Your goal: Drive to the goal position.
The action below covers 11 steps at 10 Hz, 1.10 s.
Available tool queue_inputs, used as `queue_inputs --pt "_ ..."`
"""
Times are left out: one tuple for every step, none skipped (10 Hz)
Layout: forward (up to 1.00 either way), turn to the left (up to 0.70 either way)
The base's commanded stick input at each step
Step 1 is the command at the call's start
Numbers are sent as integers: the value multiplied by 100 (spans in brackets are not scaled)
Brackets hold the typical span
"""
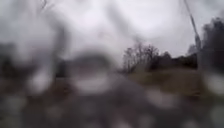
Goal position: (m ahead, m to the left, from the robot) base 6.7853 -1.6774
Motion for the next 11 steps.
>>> queue_inputs --pt "85 0" --pt "85 0" --pt "85 0" --pt "85 0" --pt "85 0" --pt "85 0" --pt "85 0" --pt "85 0" --pt "85 0" --pt "85 0" --pt "85 0"
